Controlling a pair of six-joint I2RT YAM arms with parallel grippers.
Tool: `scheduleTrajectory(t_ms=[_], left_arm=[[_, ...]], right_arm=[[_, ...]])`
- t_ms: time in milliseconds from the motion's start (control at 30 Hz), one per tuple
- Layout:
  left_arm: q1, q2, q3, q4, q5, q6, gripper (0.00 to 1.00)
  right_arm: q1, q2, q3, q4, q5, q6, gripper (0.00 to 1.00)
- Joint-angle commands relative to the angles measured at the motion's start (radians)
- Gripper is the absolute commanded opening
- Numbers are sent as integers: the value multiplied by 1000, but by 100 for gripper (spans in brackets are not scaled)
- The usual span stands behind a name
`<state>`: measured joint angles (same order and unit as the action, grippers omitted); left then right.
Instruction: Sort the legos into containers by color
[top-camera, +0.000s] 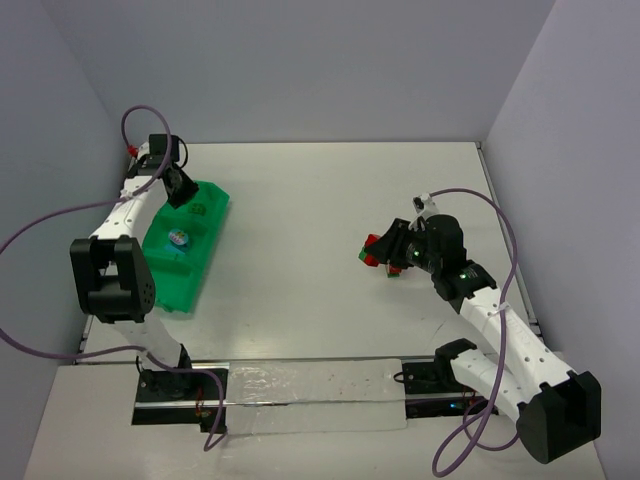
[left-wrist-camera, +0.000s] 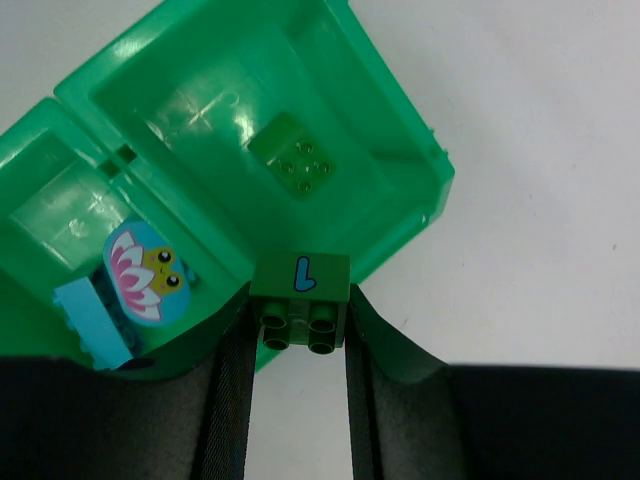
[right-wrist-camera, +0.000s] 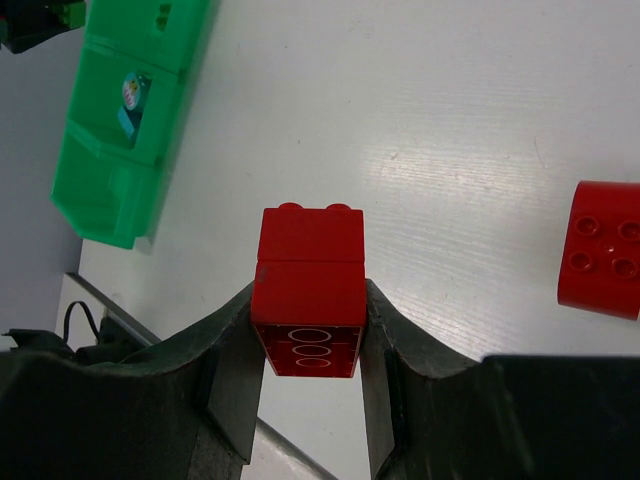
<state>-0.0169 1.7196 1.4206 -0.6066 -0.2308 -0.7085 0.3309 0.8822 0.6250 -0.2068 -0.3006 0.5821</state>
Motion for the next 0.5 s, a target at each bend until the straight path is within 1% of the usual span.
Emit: scheduleTrajectory(t_ms=[0, 33, 67, 100, 133, 167, 200, 233, 267, 333, 400, 433, 467], left_arm=[[-1, 67, 97, -17, -100, -21, 18], [0, 80, 108, -18, -101, -20, 20], [0, 91, 116, -20, -104, -22, 24], [0, 99, 129, -25, -108, -23, 34], [-1, 109, 132, -27, -110, -23, 58], [0, 115, 136, -34, -123, -29, 67], [-1, 118, 148, -42, -129, -29, 74], [-2, 114, 150, -53, -133, -32, 84], [-5, 93, 138, -43, -120, -26, 90], [-18, 52, 114, -34, -112, -22, 94], [-69, -13, 71, -27, -141, -18, 94], [-91, -52, 56, -23, -146, -16, 94], [-119, -126, 34, -14, -143, -7, 94]], right_arm=[[-4, -14, 41, 6, 19, -30, 9], [-3, -11, 41, 7, 18, -30, 10], [-3, -9, 42, 9, 17, -31, 10], [-4, -8, 42, 12, 12, -31, 10], [-4, -6, 42, 12, 11, -30, 10], [-4, -5, 44, 12, 11, -28, 10], [-4, -6, 47, 11, 9, -30, 11], [-4, -6, 48, 8, 9, -30, 11], [-4, -10, 50, 7, 8, -31, 11], [-4, -12, 49, 10, 1, -34, 11], [-3, -12, 45, 17, -20, -47, 12], [-3, -13, 44, 19, -38, -53, 12], [-2, -20, 38, 38, -87, -70, 12]])
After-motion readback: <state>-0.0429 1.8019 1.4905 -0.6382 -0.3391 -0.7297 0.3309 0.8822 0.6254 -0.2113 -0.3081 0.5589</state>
